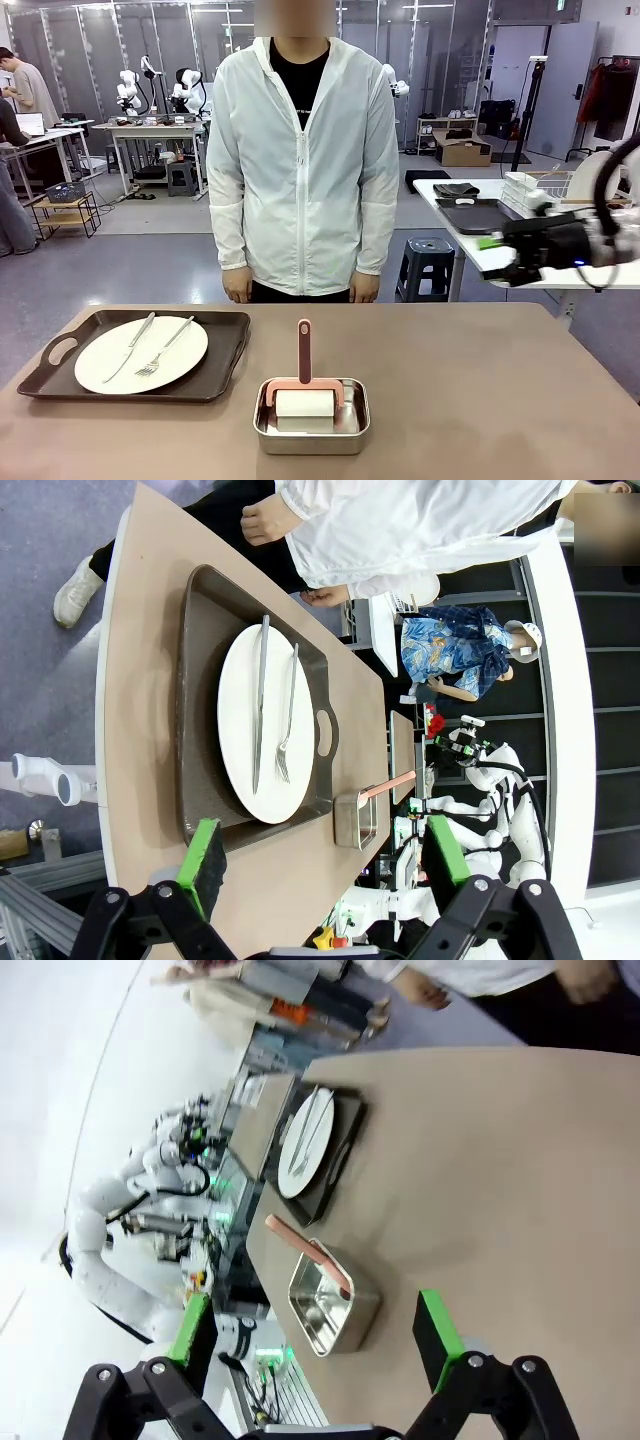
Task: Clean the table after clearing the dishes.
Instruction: When the right (or left) Handle tray is removed, use the right hand (or left hand) to clean the right (or left) side of the table with the Lint Roller.
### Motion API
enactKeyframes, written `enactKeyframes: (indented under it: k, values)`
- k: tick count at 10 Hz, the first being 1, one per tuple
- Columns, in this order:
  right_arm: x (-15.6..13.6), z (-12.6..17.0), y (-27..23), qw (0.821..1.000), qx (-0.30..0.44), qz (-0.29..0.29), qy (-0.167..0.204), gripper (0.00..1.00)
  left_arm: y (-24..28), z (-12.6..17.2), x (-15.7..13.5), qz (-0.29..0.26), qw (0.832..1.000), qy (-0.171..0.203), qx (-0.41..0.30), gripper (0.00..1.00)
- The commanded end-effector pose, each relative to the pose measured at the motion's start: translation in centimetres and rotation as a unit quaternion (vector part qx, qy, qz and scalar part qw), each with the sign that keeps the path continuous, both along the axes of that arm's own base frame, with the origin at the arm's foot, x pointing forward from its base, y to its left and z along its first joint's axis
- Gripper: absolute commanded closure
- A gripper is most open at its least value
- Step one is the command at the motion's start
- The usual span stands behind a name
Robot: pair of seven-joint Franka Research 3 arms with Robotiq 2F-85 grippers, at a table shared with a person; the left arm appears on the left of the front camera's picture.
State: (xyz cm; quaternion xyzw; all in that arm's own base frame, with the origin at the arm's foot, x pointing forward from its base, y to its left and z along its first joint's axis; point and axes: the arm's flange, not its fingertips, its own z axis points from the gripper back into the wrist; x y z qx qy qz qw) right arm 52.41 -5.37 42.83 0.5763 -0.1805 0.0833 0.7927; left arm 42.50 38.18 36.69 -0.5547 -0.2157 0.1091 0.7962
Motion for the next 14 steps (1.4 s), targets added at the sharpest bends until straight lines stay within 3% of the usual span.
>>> enactKeyframes:
  k: [1, 4, 9, 10, 14]
  values:
    - [-1.6, -0.3, -5.9, 0.998, 0.034, -0.056, 0.012, 0.00, 0.1, 0.2, -0.3, 0.000, 1.000, -0.002, 0.004, 0.00]
    - [-6.0, -1.5, -15.4, 0.982, 0.068, -0.172, 0.027, 0.00, 0.1, 0.2, -0.3, 0.000, 1.000, -0.002, 0.004, 0.00]
    - [-12.4, -4.9, -19.1, 0.944, 0.109, -0.303, 0.074, 0.00, 0.1, 0.2, -0.3, 0.000, 1.000, -0.002, 0.004, 0.00]
    - [-10.8, -5.2, -20.5, 0.962, 0.097, -0.251, 0.053, 0.00, 0.1, 0.2, -0.3, 0.000, 1.000, -0.002, 0.004, 0.00]
    - [-10.8, -5.2, -20.5, 0.962, 0.097, -0.251, 0.053, 0.00, 0.1, 0.2, -0.3, 0.000, 1.000, -0.002, 0.004, 0.00]
